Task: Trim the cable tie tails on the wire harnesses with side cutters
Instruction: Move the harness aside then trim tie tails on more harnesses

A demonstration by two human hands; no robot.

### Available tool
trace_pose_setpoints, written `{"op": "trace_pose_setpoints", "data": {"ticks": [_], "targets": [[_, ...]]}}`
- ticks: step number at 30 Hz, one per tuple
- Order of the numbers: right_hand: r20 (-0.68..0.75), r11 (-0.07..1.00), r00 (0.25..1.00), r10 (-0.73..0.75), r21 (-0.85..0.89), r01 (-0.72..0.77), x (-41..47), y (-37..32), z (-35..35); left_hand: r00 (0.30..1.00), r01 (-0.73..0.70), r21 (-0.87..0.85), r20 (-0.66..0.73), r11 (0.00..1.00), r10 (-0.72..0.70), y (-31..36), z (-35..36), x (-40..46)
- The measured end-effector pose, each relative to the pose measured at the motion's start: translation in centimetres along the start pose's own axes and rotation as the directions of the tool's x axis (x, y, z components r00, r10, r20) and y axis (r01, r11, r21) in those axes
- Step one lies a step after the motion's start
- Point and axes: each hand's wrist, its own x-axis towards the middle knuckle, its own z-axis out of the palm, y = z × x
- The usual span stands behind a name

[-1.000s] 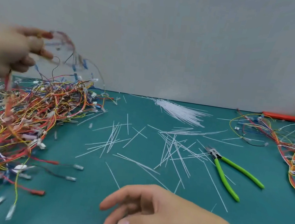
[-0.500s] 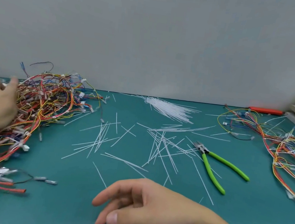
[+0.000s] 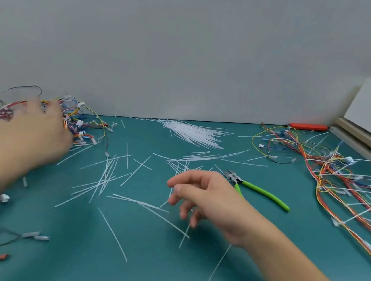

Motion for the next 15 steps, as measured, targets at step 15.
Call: {"op": "trace_pose_setpoints", "data": {"ticks": [15], "targets": [[-0.494,0.615,0.848,-0.191,-0.734,-0.289,2.8,3.2,-9.2,0.742,-0.565,-0.48,0.06,0.672,0.667,11.7,8.8,-14.8]]}}
